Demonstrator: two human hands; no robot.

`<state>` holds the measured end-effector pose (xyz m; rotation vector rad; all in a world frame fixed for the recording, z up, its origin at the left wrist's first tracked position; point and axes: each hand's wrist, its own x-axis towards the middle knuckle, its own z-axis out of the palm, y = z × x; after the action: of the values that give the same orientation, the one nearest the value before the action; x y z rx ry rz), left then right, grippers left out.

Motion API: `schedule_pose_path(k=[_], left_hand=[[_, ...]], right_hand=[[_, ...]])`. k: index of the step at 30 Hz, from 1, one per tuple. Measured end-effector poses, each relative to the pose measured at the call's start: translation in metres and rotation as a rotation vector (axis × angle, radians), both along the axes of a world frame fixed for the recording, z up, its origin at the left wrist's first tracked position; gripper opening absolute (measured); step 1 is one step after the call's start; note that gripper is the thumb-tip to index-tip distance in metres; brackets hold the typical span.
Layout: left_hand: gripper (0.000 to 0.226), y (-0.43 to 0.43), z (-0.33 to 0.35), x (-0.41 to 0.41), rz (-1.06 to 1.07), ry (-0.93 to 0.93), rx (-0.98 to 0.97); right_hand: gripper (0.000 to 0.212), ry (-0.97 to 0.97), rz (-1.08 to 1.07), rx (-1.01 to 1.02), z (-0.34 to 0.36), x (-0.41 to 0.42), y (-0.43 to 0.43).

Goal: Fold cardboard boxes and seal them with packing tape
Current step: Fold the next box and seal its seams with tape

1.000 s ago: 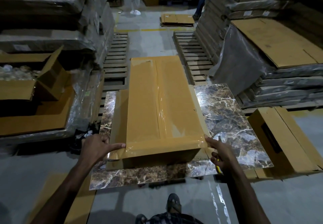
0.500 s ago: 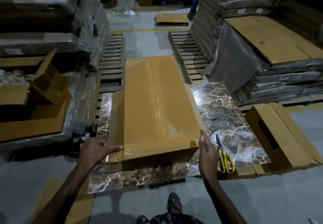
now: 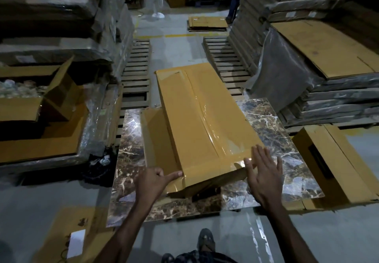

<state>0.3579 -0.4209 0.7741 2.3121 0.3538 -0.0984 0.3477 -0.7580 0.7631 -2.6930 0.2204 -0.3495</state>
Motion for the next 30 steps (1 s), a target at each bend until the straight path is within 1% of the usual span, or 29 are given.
schedule_pose_path(k=[2, 6, 9, 12, 16, 18, 22, 25, 30], left_hand=[[0.069, -0.005, -0.004, -0.001, 0.043, 0.003, -0.007], [0.069, -0.003, -0.007, -0.001, 0.054, 0.013, -0.01], [0.067, -0.002, -0.004, 0.003, 0.051, 0.014, -0.007], [0.066, 0.001, -0.006, 0.004, 0.056, 0.018, 0.0], [0.063, 0.0, -0.007, 0.002, 0.055, 0.021, -0.026], [0.062, -0.001, -0.005, 0.0, 0.059, 0.02, -0.019], [0.067, 0.004, -0.012, -0.004, 0.044, -0.013, -0.036], [0.065, 0.006, -0.019, -0.005, 0.031, -0.024, -0.039], [0.061, 0.013, -0.028, 0.0, 0.003, -0.006, -0.113]], right_hand=[[0.078, 0.008, 0.019, -0.049, -0.003, 0.0, -0.002], [0.079, -0.055, 0.164, -0.15, -0.003, -0.007, 0.022], [0.082, -0.092, 0.228, -0.165, 0.0, -0.013, 0.059], [0.087, -0.045, 0.292, -0.191, 0.004, -0.02, 0.098], [0.084, -0.031, 0.412, -0.198, 0.0, -0.029, 0.145], [0.08, -0.051, 0.43, -0.189, -0.004, -0.031, 0.16], [0.074, -0.123, 0.463, -0.276, -0.013, -0.034, 0.161], [0.072, -0.164, 0.482, -0.354, -0.016, -0.032, 0.155], [0.072, -0.152, 0.505, -0.419, -0.015, -0.031, 0.151]])
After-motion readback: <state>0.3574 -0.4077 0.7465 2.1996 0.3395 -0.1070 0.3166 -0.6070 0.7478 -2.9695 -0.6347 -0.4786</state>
